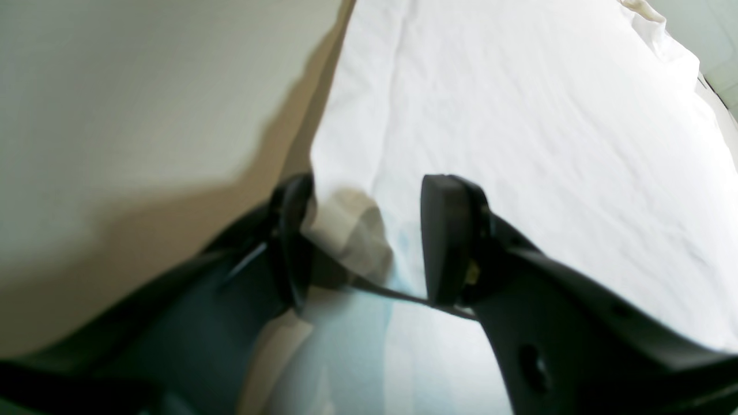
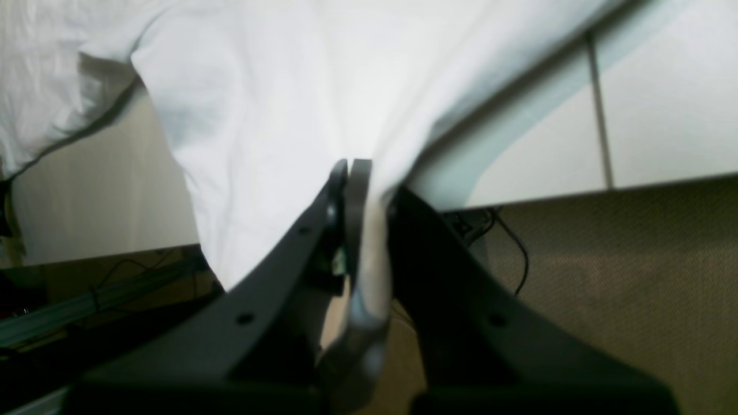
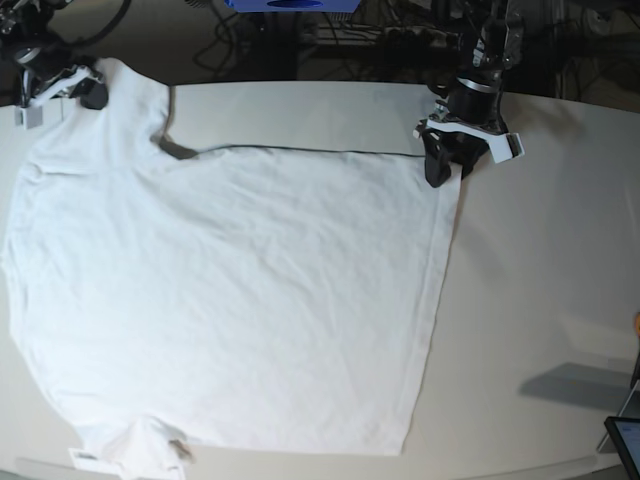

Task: Fold the T-shirt properly
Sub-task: 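Grasp the shirt's side edge with both grippers, then lift the gripped edge and pull it across the shirt body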

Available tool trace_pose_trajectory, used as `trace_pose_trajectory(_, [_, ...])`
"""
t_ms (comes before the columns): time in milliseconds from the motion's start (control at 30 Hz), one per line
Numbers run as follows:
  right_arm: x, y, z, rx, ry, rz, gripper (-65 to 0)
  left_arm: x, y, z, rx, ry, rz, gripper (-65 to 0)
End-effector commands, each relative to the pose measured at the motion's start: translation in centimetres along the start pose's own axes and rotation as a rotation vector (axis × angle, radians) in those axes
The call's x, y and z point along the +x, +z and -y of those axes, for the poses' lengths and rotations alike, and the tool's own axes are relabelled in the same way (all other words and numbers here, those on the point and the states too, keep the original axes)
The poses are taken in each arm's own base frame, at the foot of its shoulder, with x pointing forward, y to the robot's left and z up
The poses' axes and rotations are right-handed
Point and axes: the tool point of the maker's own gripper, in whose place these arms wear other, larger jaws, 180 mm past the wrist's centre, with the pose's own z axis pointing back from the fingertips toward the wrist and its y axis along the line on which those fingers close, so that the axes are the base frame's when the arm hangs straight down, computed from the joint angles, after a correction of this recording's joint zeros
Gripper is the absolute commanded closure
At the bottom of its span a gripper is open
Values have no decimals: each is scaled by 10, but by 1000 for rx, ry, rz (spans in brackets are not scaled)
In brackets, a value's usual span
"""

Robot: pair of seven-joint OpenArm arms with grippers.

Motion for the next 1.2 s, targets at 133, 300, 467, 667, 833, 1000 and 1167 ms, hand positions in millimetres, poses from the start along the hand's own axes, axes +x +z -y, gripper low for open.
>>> trace_pose_trajectory(133, [4,4,2,-9,18,5,0,-11,0,-6,23,3,-52,-247])
trace_pose_trajectory(300, [4,4,2,-9,18,5,0,-20,-7,-18,53,15,-70,-62])
trace_pose_trajectory(467, [3,4,3,-10,18,3,0,-20,-6,-18,53,15,-71,0])
trace_pose_trajectory(667, [8,8,7,-22,35,4,0,-17,-1,-13,38,9,-67,0])
trace_pose_trajectory(833, [15,13,12,-37,59,9,0,-6,8,-2,13,-1,-42,0])
trace_pose_trajectory(1000, [26,20,20,-61,94,10,0,0,15,8,-8,-3,-27,0])
trace_pose_trajectory(1167, [50,29,23,-49,141,53,0,9,22,20,-35,-9,-6,0])
